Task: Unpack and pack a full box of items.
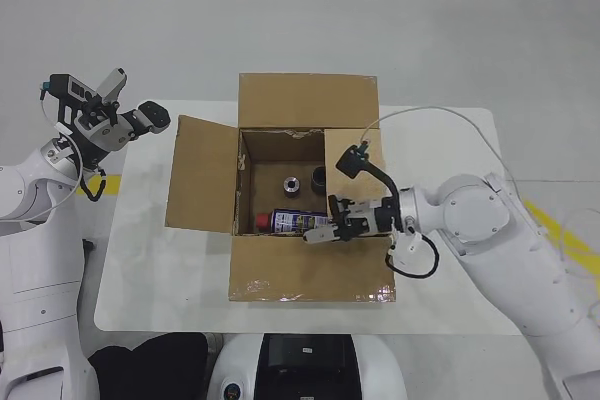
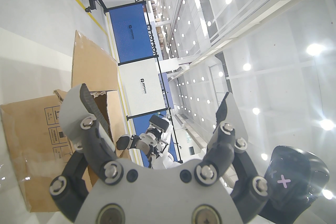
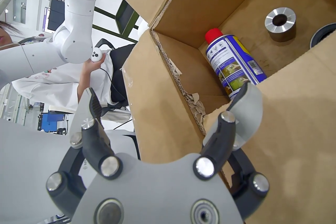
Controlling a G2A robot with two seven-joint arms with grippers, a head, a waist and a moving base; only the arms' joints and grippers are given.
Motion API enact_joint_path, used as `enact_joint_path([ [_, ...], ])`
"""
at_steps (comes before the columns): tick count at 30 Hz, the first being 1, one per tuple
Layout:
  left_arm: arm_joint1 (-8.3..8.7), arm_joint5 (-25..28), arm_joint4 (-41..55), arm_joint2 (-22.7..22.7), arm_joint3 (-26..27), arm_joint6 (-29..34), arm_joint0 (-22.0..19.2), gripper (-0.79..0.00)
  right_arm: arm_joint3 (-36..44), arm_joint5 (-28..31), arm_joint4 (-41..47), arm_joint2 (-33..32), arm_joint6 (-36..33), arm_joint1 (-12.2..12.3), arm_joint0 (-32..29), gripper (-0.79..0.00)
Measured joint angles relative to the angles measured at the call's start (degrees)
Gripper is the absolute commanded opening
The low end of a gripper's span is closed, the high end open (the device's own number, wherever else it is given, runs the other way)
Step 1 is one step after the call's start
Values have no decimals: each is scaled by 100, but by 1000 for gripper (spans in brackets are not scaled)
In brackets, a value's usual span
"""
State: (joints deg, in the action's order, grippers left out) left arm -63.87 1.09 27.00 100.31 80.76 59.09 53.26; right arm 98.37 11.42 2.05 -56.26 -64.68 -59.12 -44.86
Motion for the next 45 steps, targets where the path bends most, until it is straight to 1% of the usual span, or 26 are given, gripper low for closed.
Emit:
enact_joint_path([
  [5,0,0,0,0,0,0,0,0,161,71,130,-336,41,64,-109,0],
  [8,0,0,0,0,0,0,0,0,257,105,160,-682,56,136,-259,0],
  [14,0,0,0,0,0,0,0,0,258,136,215,-1573,38,314,-736,0],
  [21,0,0,0,0,0,0,0,0,-42,147,339,-2750,116,510,-1449,0],
  [29,0,0,0,0,0,0,0,0,-208,213,385,-3984,90,684,-2201,0],
  [33,0,0,0,0,0,0,0,0,-282,188,424,-4461,157,739,-2486,0],
  [37,0,0,0,0,0,0,0,0,-227,100,411,-4736,251,773,-2680,0],
  [45,0,0,0,0,0,0,0,0,-209,95,414,-4760,257,778,-2705,0],
])
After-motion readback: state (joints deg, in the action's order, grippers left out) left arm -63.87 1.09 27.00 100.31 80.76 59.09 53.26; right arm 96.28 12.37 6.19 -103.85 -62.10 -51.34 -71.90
